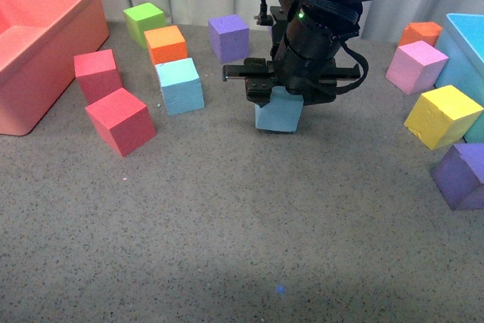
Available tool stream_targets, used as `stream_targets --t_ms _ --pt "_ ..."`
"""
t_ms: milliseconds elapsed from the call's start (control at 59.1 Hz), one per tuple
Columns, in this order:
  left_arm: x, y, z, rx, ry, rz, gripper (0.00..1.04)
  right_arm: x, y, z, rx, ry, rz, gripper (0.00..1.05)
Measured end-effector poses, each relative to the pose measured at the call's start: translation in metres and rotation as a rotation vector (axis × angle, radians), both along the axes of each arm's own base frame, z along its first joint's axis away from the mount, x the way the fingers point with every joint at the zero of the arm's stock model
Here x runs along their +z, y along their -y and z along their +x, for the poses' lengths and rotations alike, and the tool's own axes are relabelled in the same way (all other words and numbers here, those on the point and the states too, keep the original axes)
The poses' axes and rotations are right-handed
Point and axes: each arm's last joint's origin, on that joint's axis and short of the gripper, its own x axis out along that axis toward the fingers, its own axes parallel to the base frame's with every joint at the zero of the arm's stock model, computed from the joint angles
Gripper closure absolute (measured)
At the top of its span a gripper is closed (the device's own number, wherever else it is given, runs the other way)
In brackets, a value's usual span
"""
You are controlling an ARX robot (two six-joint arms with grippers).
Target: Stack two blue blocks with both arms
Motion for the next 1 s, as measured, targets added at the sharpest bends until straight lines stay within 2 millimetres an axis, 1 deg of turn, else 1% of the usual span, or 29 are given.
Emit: stream_targets --t_ms 288,322,373,508,610,643,694,779,948,999 --pt "0.0 0.0 0.0 0.0 0.0 0.0 0.07 0.0 0.001 0.0 -0.006 -0.007 -0.002 0.59" --pt "0.0 0.0 0.0 0.0 0.0 0.0 0.07 0.0 0.001 0.0 -0.006 -0.008 0.0 0.55" --pt "0.0 0.0 0.0 0.0 0.0 0.0 0.07 0.0 0.001 0.0 -0.004 -0.01 0.005 0.45" --pt "0.0 0.0 0.0 0.0 0.0 0.0 0.07 0.0 0.001 0.0 -0.006 -0.008 0.001 0.27" --pt "0.0 0.0 0.0 0.0 0.0 0.0 0.07 0.0 0.001 -0.001 -0.009 -0.008 -0.003 0.08" --pt "0.0 0.0 0.0 0.0 0.0 0.0 0.07 0.001 0.002 -0.002 -0.009 -0.008 -0.002 0.08" --pt "0.0 0.0 0.0 0.0 0.0 0.0 0.07 0.003 0.002 -0.003 -0.008 -0.006 0.001 0.1" --pt "0.0 0.0 0.0 0.0 0.0 0.0 0.07 0.009 0.003 -0.004 -0.007 0.006 0.002 0.1" --pt "0.0 0.0 0.0 0.0 0.0 0.0 0.07 0.03 0.005 -0.008 -0.016 0.06 0.007 0.1" --pt "0.0 0.0 0.0 0.0 0.0 0.0 0.07 0.039 0.006 -0.01 -0.011 0.087 0.009 0.1"
